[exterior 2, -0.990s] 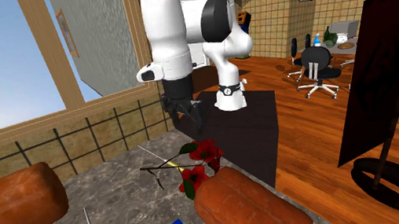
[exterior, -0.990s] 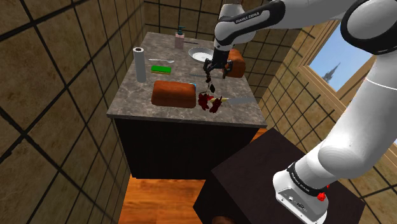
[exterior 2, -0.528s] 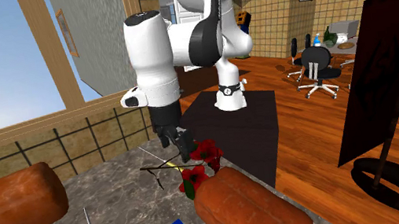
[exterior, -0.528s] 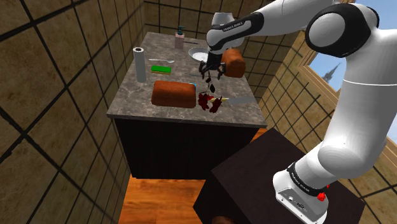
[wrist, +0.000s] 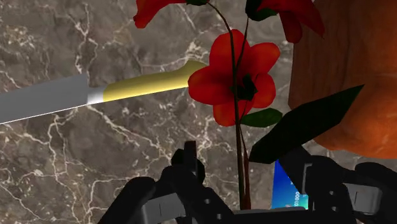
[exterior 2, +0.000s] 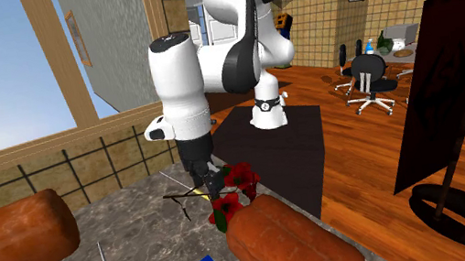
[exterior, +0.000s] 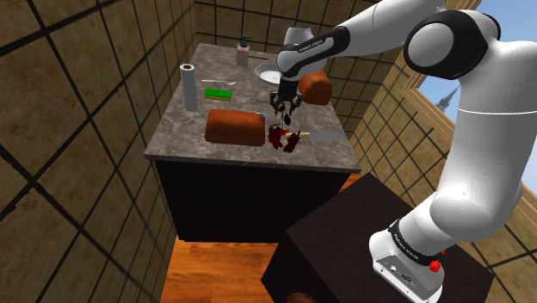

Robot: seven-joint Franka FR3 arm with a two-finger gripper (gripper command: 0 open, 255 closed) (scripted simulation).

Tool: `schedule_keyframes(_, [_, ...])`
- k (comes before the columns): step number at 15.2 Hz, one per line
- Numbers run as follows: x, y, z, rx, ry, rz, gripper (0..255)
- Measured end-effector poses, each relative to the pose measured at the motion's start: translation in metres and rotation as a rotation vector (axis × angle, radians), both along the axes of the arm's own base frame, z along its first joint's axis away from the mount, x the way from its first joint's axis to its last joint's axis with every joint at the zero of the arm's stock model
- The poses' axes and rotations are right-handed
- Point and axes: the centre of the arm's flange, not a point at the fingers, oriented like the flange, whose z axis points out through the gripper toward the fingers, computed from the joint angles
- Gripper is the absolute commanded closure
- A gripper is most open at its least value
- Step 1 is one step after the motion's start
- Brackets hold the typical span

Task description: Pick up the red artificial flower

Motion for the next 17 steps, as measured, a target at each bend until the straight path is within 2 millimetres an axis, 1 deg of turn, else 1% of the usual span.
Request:
schedule_keyframes(10, [0.000, 0.000, 0.001, 0.000, 0.000, 0.000, 255])
schedule_keyframes(13, [0.000, -0.001, 0.013, 0.000, 0.000, 0.000, 255])
schedule_keyframes(17, [0.000, -0.001, 0.034, 0.000, 0.000, 0.000, 255])
